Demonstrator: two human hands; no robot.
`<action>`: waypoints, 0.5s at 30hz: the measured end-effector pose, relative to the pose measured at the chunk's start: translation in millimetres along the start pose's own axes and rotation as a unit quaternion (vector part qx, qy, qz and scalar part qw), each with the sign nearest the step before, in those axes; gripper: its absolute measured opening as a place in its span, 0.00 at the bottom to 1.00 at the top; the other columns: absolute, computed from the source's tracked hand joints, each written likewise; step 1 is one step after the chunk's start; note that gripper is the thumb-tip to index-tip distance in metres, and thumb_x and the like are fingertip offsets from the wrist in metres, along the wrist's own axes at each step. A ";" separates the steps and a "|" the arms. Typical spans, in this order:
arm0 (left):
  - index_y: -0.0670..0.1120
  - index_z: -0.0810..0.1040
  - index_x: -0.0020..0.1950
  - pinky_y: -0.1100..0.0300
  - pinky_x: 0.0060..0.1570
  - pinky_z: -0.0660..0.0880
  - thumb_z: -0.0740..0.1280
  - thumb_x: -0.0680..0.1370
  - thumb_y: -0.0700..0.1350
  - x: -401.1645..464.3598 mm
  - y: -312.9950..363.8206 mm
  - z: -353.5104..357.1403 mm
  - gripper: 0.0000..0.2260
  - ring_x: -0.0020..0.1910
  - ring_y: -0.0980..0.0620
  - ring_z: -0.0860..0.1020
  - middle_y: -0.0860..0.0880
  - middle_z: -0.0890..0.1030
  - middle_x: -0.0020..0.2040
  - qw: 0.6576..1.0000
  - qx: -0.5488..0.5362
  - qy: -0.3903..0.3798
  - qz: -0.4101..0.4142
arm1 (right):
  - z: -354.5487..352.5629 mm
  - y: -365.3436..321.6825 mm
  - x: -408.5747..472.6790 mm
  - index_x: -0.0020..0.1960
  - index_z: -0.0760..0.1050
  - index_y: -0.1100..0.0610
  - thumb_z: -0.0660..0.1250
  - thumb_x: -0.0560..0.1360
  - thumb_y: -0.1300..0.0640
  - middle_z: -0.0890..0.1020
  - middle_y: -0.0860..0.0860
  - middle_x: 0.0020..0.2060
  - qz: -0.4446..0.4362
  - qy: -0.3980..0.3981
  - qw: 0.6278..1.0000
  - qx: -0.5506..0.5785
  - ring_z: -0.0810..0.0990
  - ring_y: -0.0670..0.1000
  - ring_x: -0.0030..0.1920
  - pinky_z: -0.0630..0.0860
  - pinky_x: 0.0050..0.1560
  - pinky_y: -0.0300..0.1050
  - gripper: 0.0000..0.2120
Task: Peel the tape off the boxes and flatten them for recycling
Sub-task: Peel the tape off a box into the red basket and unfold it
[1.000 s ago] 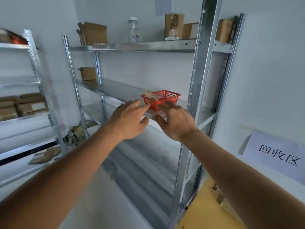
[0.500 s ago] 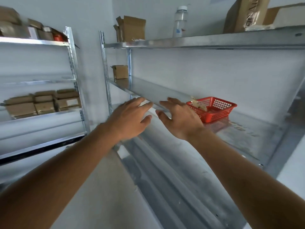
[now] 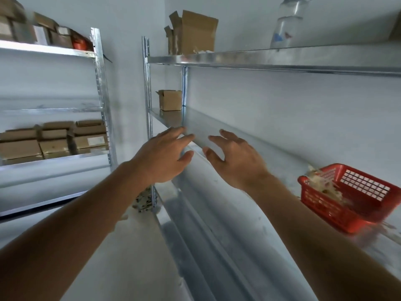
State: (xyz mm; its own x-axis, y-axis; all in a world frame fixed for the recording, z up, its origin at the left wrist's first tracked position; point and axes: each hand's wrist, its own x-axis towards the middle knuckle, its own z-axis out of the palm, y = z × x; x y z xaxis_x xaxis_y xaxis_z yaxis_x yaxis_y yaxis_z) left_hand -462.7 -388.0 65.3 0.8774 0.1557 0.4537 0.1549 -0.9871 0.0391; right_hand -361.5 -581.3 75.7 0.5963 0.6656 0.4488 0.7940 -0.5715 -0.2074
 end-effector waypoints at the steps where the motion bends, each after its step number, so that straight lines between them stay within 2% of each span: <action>1: 0.54 0.62 0.82 0.45 0.77 0.63 0.55 0.85 0.58 11.3 -14.3 6.9 0.25 0.82 0.47 0.58 0.50 0.60 0.83 1.000 -0.002 0.003 0.001 | 9.7 0.0 15.9 0.76 0.69 0.43 0.56 0.83 0.37 0.64 0.49 0.80 -0.001 0.001 1.000 -0.003 0.66 0.56 0.78 0.65 0.75 0.54 0.24; 5: 0.54 0.62 0.82 0.44 0.76 0.65 0.55 0.85 0.59 55.2 -78.2 37.8 0.25 0.82 0.46 0.58 0.50 0.59 0.83 1.000 -0.006 -0.007 0.007 | 55.0 -4.3 82.0 0.76 0.68 0.43 0.55 0.84 0.37 0.65 0.49 0.80 0.000 -0.001 1.000 -0.020 0.66 0.56 0.78 0.65 0.75 0.55 0.24; 15: 0.53 0.63 0.81 0.45 0.73 0.69 0.54 0.85 0.58 177.7 -269.6 94.7 0.25 0.78 0.45 0.65 0.49 0.66 0.80 0.998 -0.005 -0.015 0.063 | 175.0 -43.9 267.7 0.78 0.66 0.44 0.53 0.83 0.35 0.64 0.48 0.80 0.043 -0.002 0.998 -0.036 0.65 0.54 0.79 0.65 0.76 0.55 0.27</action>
State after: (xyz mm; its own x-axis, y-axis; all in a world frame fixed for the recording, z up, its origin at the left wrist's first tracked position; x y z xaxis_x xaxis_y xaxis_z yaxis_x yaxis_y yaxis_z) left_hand -305.5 -90.8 51.0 0.9027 0.0319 0.4291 0.0388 -0.9992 -0.0073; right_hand -216.0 -294.0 52.8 0.6619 0.6147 0.4289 0.7296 -0.6595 -0.1810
